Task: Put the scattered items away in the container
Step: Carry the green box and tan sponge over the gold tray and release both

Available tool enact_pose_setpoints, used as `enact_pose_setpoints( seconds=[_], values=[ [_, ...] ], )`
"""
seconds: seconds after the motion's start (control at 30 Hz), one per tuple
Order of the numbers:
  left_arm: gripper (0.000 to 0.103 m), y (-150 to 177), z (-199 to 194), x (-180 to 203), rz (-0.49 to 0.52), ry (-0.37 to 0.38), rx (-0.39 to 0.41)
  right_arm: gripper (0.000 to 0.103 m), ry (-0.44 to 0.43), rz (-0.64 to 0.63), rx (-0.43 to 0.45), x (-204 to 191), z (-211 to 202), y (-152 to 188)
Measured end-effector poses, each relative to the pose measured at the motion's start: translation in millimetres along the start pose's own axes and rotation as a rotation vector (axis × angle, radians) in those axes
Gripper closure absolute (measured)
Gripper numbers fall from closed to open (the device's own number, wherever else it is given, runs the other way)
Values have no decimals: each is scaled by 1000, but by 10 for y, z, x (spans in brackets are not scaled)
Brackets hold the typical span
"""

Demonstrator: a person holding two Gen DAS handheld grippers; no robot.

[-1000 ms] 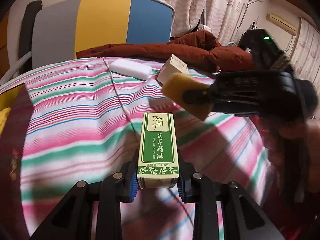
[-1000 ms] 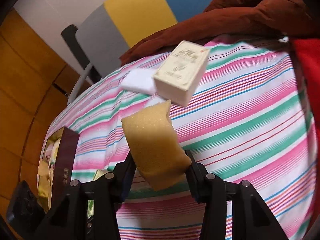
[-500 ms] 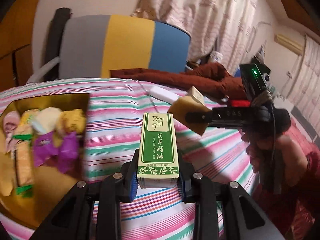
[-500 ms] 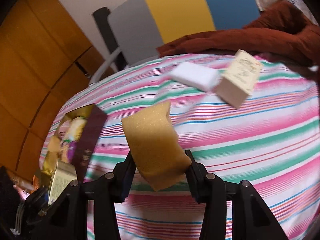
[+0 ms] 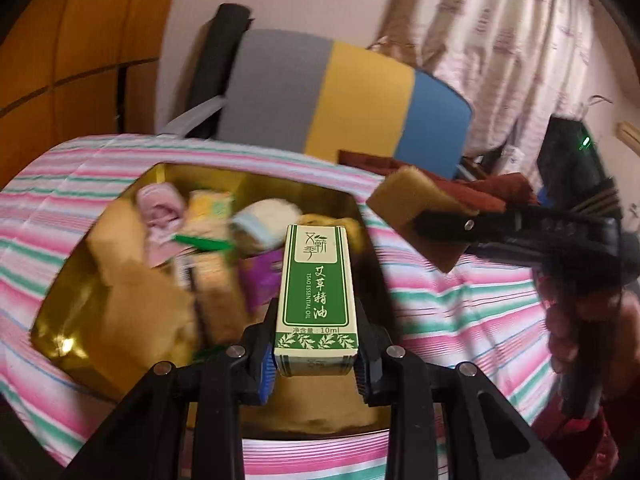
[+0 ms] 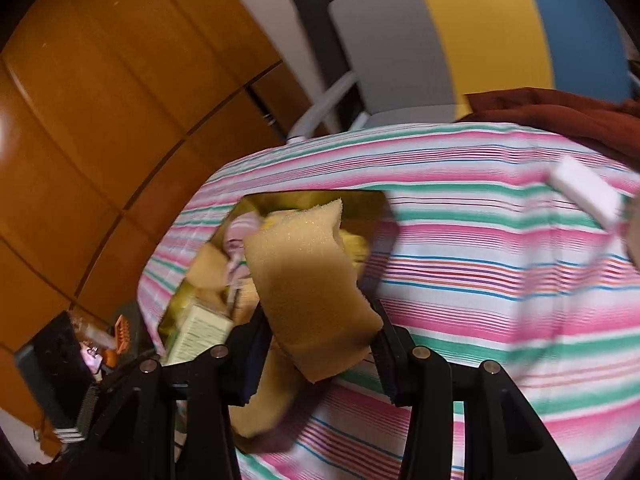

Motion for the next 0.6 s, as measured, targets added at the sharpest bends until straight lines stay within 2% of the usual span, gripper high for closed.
enact_pose_setpoints(
  seconds=[0.1, 0.2, 0.3, 0.33, 0.4, 0.47, 0.6],
  values=[
    [73, 36, 50, -188, -30, -19, -28, 56, -14, -28, -21, -258, 210, -76],
    [73, 54, 134, -265, -43, -4, -71, 54, -3, -48, -34, -444, 413, -145],
    [67, 104, 194, -302, -68, -2, -117, 43, 19, -22, -73, -505, 641, -195],
    [65, 125, 180, -323, -79, 4, -113, 35, 13, -9, -89, -500, 703, -192],
    [50, 161, 118, -334, -95, 6, -92, 29, 3, 10, -92, -468, 725, -168],
    [49, 180, 43, -339, -103, 3, -66, 21, -10, 12, -82, -454, 691, -140],
    [49, 214, -77, -350, -120, 15, -15, 21, 12, -7, -48, -458, 550, -77]
  ],
)
Point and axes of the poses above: each gripper's, at about its wrist camera, not at the fingertips, and z roughly the way its jaws point, x to its right, y to its underside, the point moved 4 cm from there along z, roughly the way its jaws point, and after that the axes turned 14 degrees about -x, right-handed, at the moved point
